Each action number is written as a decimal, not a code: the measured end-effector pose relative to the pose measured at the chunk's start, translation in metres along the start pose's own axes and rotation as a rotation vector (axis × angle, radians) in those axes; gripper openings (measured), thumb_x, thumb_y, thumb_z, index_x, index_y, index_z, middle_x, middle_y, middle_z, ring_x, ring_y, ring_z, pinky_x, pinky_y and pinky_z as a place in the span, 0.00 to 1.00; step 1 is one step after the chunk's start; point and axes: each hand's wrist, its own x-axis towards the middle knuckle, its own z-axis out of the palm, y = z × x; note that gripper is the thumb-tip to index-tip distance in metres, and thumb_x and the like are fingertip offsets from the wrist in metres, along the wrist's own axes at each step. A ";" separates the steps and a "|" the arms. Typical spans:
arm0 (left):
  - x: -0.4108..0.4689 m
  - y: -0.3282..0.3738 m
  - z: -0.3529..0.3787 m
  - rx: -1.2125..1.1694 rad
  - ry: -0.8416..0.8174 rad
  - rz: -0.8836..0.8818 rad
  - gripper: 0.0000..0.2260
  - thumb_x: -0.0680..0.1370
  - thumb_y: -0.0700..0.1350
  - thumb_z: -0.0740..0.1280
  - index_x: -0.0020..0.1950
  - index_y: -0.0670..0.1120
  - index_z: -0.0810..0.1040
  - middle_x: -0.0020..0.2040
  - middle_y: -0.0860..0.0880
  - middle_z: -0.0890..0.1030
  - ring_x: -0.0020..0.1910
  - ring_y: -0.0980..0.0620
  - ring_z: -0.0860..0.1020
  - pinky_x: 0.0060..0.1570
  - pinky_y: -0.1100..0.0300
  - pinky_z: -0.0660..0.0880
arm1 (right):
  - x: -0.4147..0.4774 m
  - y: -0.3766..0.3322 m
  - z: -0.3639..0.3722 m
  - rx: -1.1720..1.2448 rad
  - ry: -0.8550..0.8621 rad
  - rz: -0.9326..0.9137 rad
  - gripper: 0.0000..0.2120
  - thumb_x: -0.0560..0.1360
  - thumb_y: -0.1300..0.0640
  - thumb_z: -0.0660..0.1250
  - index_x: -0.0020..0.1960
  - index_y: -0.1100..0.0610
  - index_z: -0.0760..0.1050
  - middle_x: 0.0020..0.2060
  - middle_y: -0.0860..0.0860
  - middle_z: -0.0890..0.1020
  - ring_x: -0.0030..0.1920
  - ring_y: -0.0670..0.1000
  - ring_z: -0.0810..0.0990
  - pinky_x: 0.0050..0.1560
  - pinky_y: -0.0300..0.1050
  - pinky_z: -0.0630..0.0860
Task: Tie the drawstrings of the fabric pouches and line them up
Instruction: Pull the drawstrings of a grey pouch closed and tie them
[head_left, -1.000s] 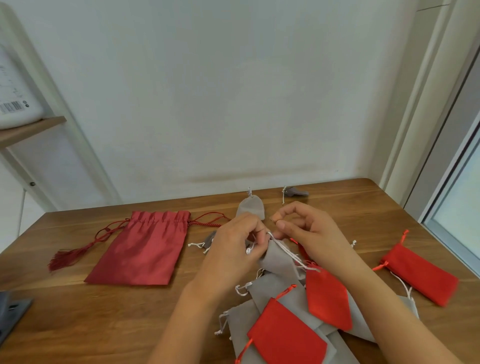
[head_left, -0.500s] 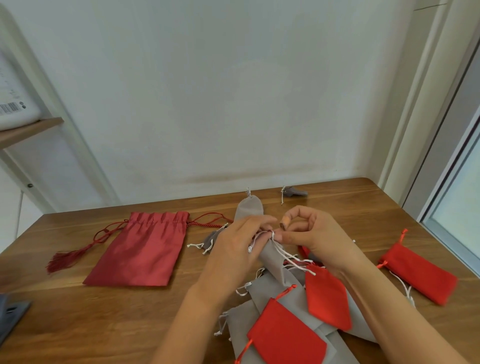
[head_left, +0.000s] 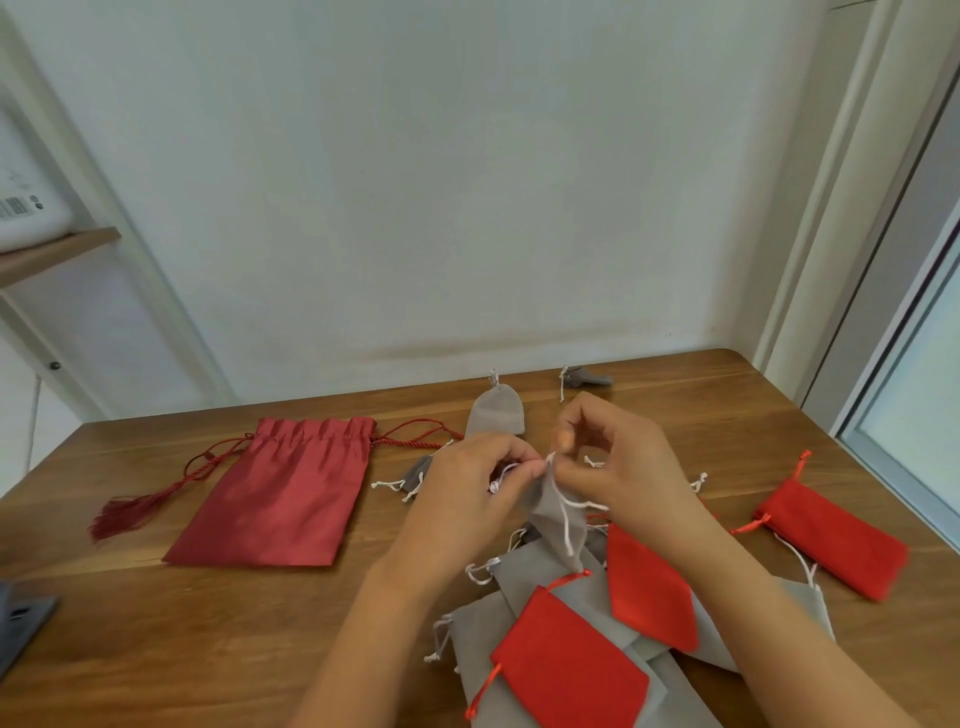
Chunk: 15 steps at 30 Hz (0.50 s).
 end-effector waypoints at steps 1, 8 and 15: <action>0.000 0.001 0.000 0.001 0.011 0.005 0.03 0.76 0.45 0.70 0.44 0.50 0.82 0.40 0.57 0.81 0.42 0.59 0.77 0.41 0.70 0.69 | 0.001 0.002 -0.003 -0.122 0.045 -0.052 0.15 0.65 0.70 0.70 0.37 0.52 0.70 0.34 0.48 0.77 0.33 0.48 0.76 0.37 0.42 0.72; 0.000 0.007 0.001 -0.082 0.040 0.005 0.04 0.75 0.46 0.69 0.40 0.52 0.82 0.39 0.58 0.81 0.40 0.57 0.77 0.39 0.68 0.69 | 0.004 0.001 -0.012 -0.173 0.075 -0.108 0.14 0.64 0.69 0.69 0.36 0.53 0.69 0.35 0.48 0.76 0.35 0.49 0.76 0.38 0.45 0.72; -0.002 0.008 0.001 -0.175 -0.008 -0.048 0.08 0.77 0.43 0.68 0.42 0.56 0.78 0.41 0.58 0.80 0.41 0.58 0.77 0.41 0.68 0.69 | 0.005 0.005 -0.011 0.455 -0.057 0.056 0.06 0.66 0.66 0.63 0.41 0.58 0.69 0.34 0.47 0.73 0.36 0.50 0.70 0.38 0.40 0.69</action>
